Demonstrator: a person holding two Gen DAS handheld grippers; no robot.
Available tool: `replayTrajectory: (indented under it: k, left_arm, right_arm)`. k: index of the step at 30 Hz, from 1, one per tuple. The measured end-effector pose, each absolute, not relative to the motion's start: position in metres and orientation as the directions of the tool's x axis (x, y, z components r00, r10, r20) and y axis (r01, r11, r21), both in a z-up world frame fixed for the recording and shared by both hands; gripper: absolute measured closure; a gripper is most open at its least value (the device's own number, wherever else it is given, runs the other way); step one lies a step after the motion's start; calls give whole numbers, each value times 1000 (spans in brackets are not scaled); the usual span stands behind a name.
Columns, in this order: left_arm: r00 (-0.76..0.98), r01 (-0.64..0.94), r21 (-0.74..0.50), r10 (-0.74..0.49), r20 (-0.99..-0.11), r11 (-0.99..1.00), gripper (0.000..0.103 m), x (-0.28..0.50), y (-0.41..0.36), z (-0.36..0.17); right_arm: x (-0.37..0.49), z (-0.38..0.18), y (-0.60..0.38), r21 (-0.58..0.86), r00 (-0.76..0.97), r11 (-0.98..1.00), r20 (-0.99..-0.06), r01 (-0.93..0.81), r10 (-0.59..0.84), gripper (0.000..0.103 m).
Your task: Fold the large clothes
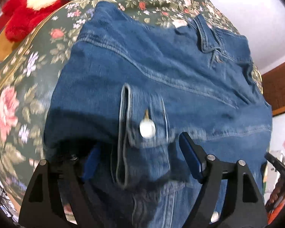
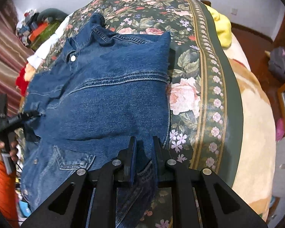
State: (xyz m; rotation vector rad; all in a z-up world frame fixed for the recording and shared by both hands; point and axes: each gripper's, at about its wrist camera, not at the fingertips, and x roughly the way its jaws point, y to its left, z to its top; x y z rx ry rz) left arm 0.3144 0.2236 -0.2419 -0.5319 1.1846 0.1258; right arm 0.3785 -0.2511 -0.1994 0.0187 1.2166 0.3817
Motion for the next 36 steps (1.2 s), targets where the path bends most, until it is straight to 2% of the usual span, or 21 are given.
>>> replayTrajectory:
  k: [4,11,13,15,16,17,19,24,25,26,28,32,36]
  left_arm:
    - [405,-348,-401,-250,-879,847,25,287,225,-227]
    - [544,-278,-365,-167,-822,889,25,275,225,-168]
    - [552,-290,-339,-134,-823,895,25,291,227,-167]
    - [512,-306,-367,-174,-841,878,25,310,234,-185]
    - [496,-310,-383,-195,-846,870,27,315,236,-193]
    - [465,-325,-392,-216,-859,861,34,324,239,-206]
    - [415,-346,-357,-200,-888,868,42,337,240,-225]
    - [430,-339,-330,-167,-887,881,47,337,234,-242]
    - [427,-336,-313,-152,-891,889,57,336,231,-243]
    - [417,-329,-293,-140,-898,898,62,336,228,-242]
    - [440,-340,-267,-99,-893,902,69,334,224,-232]
    - [565,-293,-166,30,-824,942,72,329,202,-181]
    - [690,-240,-98,99,-717,966,73,333,185,-116]
  right_arm:
    - [374,-193,-252,171,320,940,-909,-296,267,92]
    - [369,-173,-251,162,380,932,-880,-325,285,92]
    - [369,-171,-251,168,386,932,-875,-322,291,92]
    - [369,-169,-253,175,391,933,-871,-315,295,92]
    - [369,-169,-254,178,391,934,-872,-311,296,92]
    - [369,-169,-255,182,388,934,-872,-307,298,92]
    - [368,-171,-258,190,374,934,-878,-302,299,92]
    - [367,-173,-267,152,378,940,-887,-306,267,92]
    - [369,-174,-269,151,378,941,-888,-302,263,92]
    - [372,-174,-271,153,378,943,-888,-296,263,92]
    - [376,-172,-272,171,383,943,-881,-286,276,92]
    - [382,-166,-268,195,398,935,-864,-297,307,92]
    - [391,-157,-252,123,452,942,-853,-313,261,92]
